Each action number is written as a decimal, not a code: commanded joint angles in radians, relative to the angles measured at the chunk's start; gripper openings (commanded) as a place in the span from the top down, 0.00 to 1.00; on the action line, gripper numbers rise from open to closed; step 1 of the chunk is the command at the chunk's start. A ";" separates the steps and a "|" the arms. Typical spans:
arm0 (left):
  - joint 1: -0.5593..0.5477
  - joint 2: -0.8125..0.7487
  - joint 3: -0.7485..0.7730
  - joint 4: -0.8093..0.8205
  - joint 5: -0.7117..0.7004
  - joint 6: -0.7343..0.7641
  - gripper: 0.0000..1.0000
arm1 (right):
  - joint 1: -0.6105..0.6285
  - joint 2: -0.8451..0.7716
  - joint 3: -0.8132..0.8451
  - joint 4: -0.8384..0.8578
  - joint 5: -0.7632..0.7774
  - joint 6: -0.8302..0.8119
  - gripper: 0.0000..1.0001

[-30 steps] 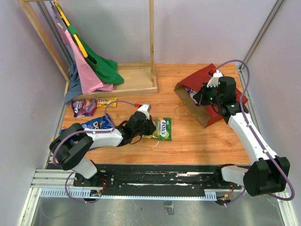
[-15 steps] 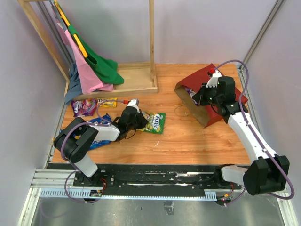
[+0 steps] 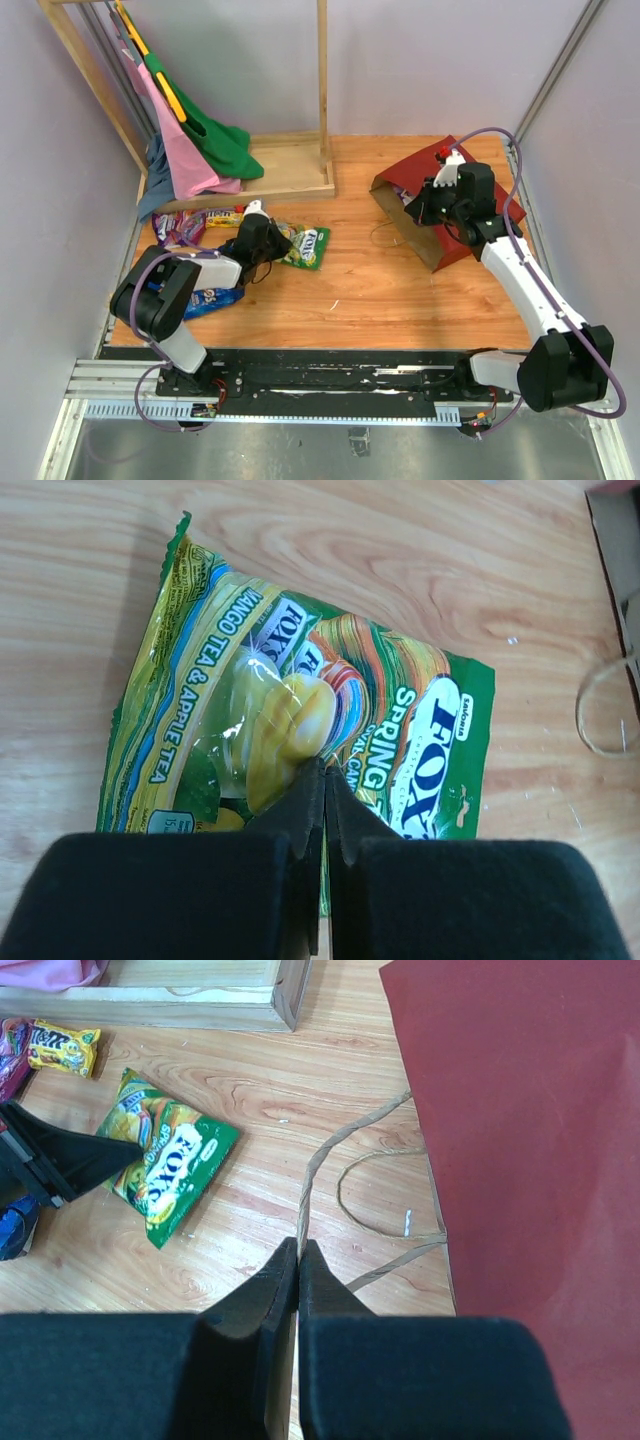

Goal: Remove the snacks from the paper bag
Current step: Place the snack at the center of the board, then take out the snack from the paper bag.

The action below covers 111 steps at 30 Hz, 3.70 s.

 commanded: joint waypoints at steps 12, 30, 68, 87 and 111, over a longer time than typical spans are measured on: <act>0.163 0.067 0.102 -0.125 -0.081 -0.109 1.00 | 0.032 0.021 0.019 0.009 -0.022 -0.009 0.99; 0.333 0.048 0.114 -0.243 -0.233 -0.254 0.99 | 0.048 0.055 0.026 0.019 -0.029 -0.008 0.99; 0.028 -0.143 0.197 0.020 0.197 0.196 0.02 | 0.063 -0.022 -0.003 0.030 0.021 -0.027 0.99; -0.154 -0.099 0.186 0.080 0.073 0.205 0.00 | 0.062 -0.072 -0.042 0.072 0.055 -0.011 0.99; -0.345 0.441 0.614 0.188 0.270 -0.080 0.07 | 0.028 -0.166 -0.112 0.076 0.267 -0.008 0.99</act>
